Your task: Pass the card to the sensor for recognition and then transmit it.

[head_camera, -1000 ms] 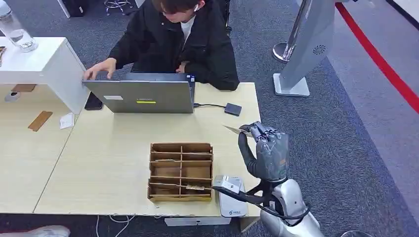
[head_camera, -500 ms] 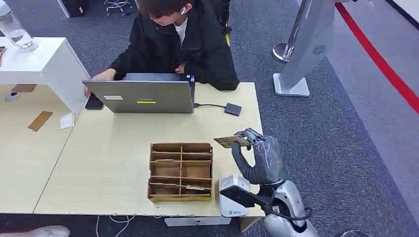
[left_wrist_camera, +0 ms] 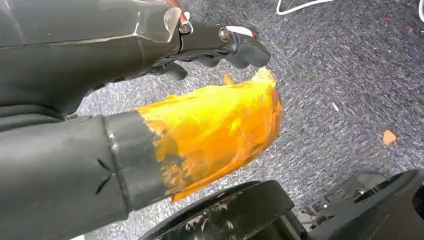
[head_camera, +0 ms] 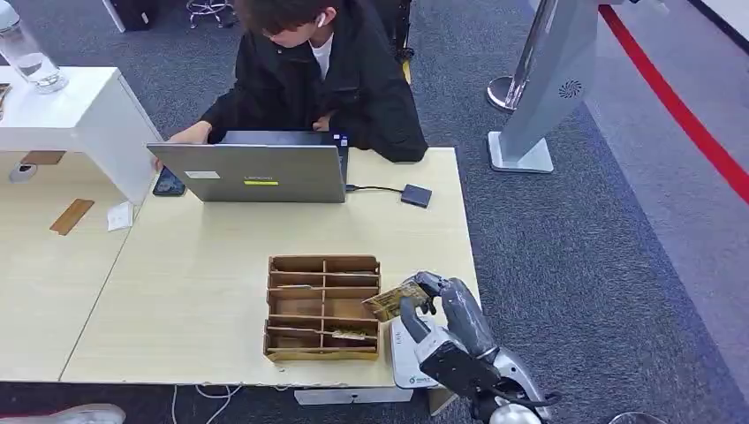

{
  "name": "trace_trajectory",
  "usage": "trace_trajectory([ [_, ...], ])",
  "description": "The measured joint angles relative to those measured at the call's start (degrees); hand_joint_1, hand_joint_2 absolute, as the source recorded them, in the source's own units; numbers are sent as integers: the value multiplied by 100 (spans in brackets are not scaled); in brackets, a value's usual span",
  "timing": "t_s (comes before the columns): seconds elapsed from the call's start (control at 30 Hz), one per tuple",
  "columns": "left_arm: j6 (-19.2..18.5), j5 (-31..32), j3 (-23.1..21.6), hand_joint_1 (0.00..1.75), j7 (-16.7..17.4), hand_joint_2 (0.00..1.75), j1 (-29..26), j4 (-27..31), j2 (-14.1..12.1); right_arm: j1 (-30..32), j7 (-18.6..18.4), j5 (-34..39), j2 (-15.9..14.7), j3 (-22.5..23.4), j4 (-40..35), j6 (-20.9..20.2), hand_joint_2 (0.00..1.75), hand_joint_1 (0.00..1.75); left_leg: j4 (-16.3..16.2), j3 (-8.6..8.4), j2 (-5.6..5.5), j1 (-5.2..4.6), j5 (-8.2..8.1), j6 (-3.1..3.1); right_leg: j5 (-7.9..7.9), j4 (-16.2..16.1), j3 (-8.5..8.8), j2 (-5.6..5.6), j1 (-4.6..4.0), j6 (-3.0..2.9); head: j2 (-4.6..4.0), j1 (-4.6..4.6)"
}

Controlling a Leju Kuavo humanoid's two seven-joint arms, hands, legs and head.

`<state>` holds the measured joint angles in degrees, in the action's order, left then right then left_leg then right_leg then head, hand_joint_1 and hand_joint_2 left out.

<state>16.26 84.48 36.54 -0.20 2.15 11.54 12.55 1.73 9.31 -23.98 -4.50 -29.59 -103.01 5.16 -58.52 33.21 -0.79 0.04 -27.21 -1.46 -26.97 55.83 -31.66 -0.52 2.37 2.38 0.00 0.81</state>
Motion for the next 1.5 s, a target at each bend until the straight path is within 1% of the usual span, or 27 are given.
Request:
trace_trajectory([
  [0.13,0,0,20,0,0,0,0,0,0,8,0,24,-4,0,0,-42,175,175,0,0,0,0,0,0,0,0,0,0,0,0,0,0],
  [0.3,2,-33,44,0,-37,0,0,0,0,169,31,501,-68,-4,0,-650,175,175,0,1,-2,0,-1,0,-1,0,0,-3,0,0,0,0],
  [0.37,4,-61,70,0,-42,0,1,0,0,264,68,632,-122,-22,0,-797,175,175,0,1,-1,0,-1,0,-1,0,0,-2,0,0,0,0],
  [0.47,7,-83,77,0,-42,0,0,0,0,373,74,717,-207,-94,6,-892,175,175,0,1,-2,0,-1,0,-3,0,0,-2,0,3,0,0],
  [0.67,26,-98,109,0,-42,0,0,0,0,410,-35,888,-383,-251,112,-940,175,175,0,0,-1,0,-1,0,-2,0,1,-2,0,3,0,0],
  [0.8,39,-96,118,0,-42,0,0,0,0,408,-103,990,-439,-345,267,-942,175,175,0,0,-1,0,0,0,-2,0,2,-2,0,3,0,0],
  [1.03,50,-90,129,0,-42,0,0,0,-2,385,-236,1049,-485,-468,524,-938,175,175,0,0,-1,0,-1,0,-3,0,2,-2,0,3,0,0],
  [1.27,50,-90,129,0,-42,0,0,0,-2,383,-242,1049,-485,-472,531,-936,175,175,0,0,-1,0,-1,0,-3,0,2,-2,0,3,0,0],
  [1.37,55,-90,168,0,-42,0,0,0,-2,364,-275,1045,-516,-527,673,-916,175,175,0,0,-2,0,-1,0,-3,0,2,-2,0,3,0,0],
  [1.5,55,-90,175,0,-42,0,-1,0,-2,342,-441,944,-531,-555,806,-833,175,175,0,0,-1,0,-1,0,-3,0,2,-2,0,3,0,2],
])
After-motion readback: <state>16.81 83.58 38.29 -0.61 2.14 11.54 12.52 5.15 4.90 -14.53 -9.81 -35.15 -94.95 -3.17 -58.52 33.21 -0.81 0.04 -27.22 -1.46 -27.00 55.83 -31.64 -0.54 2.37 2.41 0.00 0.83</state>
